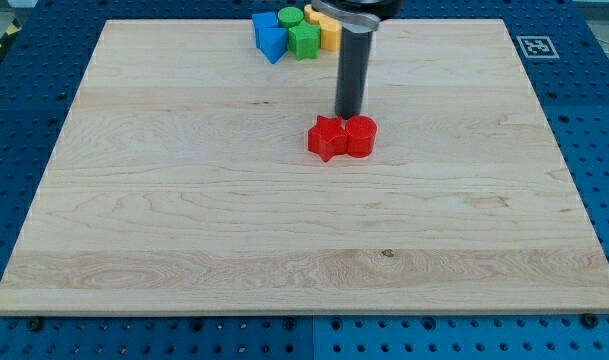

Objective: Move the red star to the bottom right of the board

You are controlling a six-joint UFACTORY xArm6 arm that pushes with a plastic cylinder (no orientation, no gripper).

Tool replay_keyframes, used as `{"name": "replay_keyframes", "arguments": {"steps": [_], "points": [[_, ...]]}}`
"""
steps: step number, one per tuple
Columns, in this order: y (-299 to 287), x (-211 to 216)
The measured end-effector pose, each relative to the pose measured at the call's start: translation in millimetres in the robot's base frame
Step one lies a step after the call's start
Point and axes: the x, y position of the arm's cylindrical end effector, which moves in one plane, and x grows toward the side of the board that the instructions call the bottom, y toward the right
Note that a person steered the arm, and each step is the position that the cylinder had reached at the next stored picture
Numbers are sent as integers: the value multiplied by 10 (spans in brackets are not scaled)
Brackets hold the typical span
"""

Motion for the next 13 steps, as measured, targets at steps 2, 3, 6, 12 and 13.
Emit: {"name": "replay_keyframes", "arguments": {"steps": [2, 3, 6, 12, 13], "points": [[-352, 163], [-342, 515], [196, 927], [599, 1469], [598, 1546]]}}
